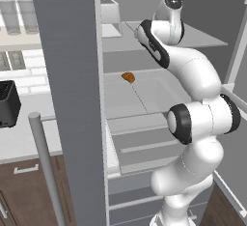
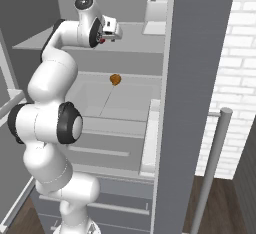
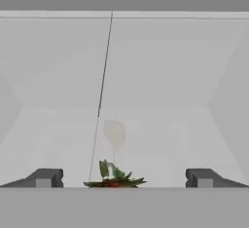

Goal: Take the strawberry from the fridge and place it on top of the pancake, located on the dining counter.

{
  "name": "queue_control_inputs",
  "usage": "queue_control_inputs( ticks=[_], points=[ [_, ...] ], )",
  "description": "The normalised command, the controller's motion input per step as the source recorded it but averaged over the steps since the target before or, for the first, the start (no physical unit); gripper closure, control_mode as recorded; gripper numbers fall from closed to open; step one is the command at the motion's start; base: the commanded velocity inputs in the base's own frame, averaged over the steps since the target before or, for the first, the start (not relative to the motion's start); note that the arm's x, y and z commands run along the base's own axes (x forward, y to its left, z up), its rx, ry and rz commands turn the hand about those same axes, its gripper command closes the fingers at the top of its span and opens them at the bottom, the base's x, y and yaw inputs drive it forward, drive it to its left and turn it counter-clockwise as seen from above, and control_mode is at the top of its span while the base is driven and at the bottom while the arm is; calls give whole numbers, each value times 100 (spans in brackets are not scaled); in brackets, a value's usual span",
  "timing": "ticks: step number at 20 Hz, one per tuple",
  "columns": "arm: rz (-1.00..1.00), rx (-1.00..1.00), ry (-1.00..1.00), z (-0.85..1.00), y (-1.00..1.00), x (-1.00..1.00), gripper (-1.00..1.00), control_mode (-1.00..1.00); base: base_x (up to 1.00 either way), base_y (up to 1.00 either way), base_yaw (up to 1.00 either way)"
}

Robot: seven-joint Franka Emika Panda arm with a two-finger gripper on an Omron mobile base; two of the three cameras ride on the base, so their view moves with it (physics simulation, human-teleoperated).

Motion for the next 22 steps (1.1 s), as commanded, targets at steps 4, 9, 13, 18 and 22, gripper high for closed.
queue_control_inputs(
  ticks=[4,9,13,18,22],
  points=[
    [0,0,0,-26,0,0,100,-100,0,0,0],
    [0,0,0,-23,0,0,100,-100,0,0,0],
    [-3,0,0,-20,0,-15,100,-100,0,0,0],
    [-6,0,-13,-26,0,-29,100,-100,0,0,0],
    [-6,2,-14,1,-3,-37,100,-100,0,0,0]
  ],
)
